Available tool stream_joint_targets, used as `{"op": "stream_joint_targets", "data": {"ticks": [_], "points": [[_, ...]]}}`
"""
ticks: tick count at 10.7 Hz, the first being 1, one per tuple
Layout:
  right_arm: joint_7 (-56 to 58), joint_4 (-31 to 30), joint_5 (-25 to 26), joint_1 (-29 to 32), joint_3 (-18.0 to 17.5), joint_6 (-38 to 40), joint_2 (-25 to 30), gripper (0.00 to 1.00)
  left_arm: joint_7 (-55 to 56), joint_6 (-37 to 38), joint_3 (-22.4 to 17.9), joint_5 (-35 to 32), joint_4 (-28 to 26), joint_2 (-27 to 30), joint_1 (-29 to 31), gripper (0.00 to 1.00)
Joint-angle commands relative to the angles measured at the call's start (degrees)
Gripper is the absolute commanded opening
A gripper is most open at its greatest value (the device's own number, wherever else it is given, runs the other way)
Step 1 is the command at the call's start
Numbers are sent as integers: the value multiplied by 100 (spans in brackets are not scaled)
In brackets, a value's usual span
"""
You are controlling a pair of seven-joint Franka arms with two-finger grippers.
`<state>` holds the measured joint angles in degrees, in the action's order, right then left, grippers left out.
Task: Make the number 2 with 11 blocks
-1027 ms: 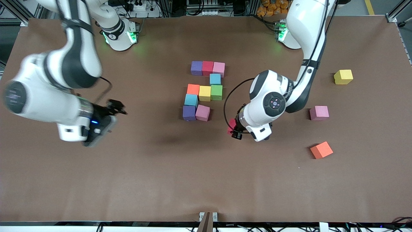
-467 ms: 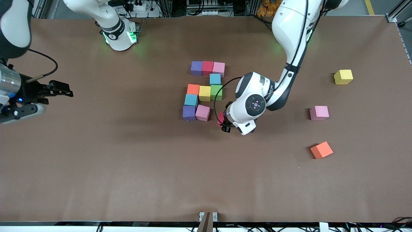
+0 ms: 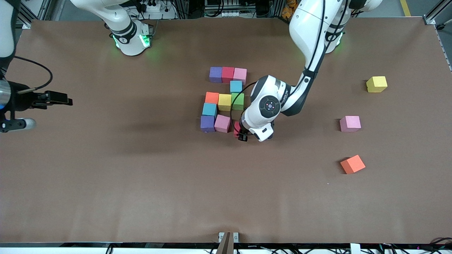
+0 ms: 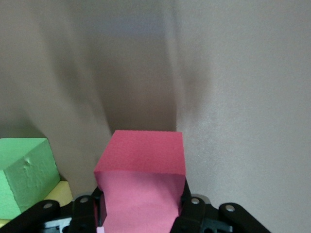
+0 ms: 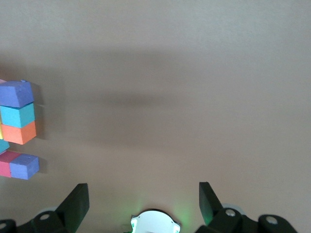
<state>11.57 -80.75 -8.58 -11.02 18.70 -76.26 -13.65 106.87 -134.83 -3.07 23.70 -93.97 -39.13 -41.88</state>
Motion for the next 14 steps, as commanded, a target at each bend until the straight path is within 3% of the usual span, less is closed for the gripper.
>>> {"op": "stream_joint_targets", "data": {"ticks": [1,5,14], "points": [[-155,42,190,64,-192,216,134,100,193,-323,-53,109,-201,90,-153,54],[-164,-133,164,64,-218,-257,309,100,247,-588,-53,109,-368,90,-277,54],[-278,-292,111,126,-323,-302,442,100,449,-914,-53,109,-535,81,-479,55]]}}
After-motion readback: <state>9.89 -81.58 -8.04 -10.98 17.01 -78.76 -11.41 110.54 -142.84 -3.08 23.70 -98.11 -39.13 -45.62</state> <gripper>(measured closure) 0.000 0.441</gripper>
